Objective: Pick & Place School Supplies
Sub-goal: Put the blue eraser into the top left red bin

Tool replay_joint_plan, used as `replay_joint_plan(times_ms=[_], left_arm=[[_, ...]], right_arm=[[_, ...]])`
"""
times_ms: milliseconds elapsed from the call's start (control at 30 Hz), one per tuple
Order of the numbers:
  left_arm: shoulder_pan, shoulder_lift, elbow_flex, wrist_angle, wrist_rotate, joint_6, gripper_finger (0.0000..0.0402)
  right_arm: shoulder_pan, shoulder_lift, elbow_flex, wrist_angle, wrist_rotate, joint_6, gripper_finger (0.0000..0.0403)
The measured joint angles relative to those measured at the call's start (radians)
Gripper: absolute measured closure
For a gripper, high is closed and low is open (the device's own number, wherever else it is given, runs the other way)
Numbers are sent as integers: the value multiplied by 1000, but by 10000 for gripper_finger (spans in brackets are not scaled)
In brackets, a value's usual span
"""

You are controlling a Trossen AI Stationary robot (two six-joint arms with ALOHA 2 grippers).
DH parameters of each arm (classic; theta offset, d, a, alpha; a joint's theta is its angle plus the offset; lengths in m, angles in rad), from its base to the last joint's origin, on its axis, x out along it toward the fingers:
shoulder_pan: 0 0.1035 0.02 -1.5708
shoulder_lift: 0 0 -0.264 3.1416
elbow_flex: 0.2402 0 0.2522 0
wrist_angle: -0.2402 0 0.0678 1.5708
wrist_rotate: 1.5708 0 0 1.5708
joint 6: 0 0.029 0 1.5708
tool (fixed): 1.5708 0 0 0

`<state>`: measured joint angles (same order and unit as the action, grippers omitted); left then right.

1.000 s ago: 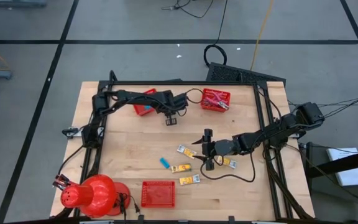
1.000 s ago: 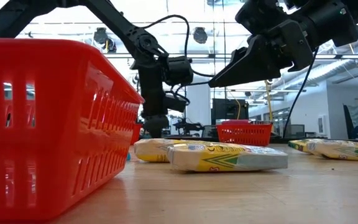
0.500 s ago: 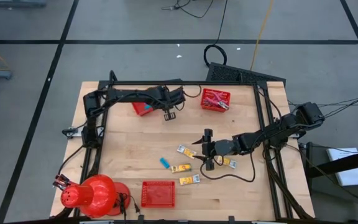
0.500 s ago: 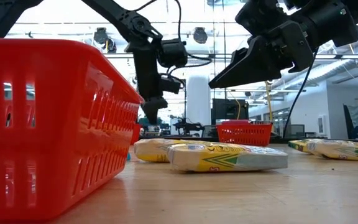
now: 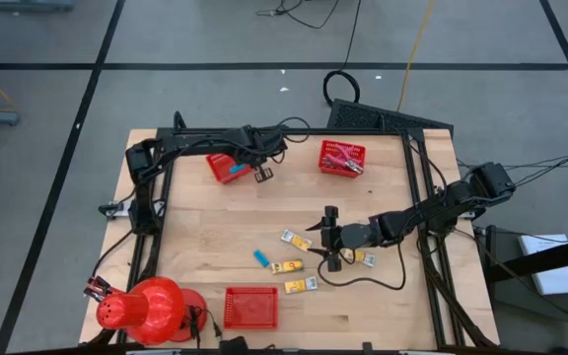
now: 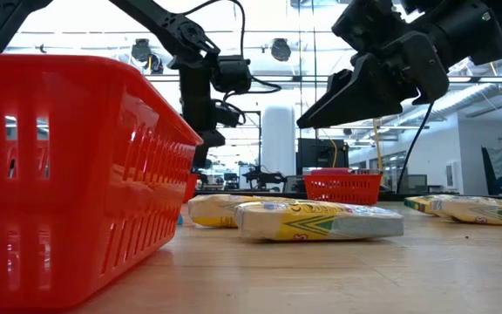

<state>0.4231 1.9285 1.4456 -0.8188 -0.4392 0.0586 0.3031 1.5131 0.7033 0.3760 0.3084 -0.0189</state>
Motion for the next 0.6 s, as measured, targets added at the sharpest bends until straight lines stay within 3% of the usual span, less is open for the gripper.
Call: replay_joint_plan(times_ms=[367,600], left_arm=[[61,-2,-85,-69,-1,-96,369],[78,-1,-129,-3,124,-94,369]], right_arm=[[13,0,0,-8,0,11,149],[13,0,0,-11,0,13,149]])
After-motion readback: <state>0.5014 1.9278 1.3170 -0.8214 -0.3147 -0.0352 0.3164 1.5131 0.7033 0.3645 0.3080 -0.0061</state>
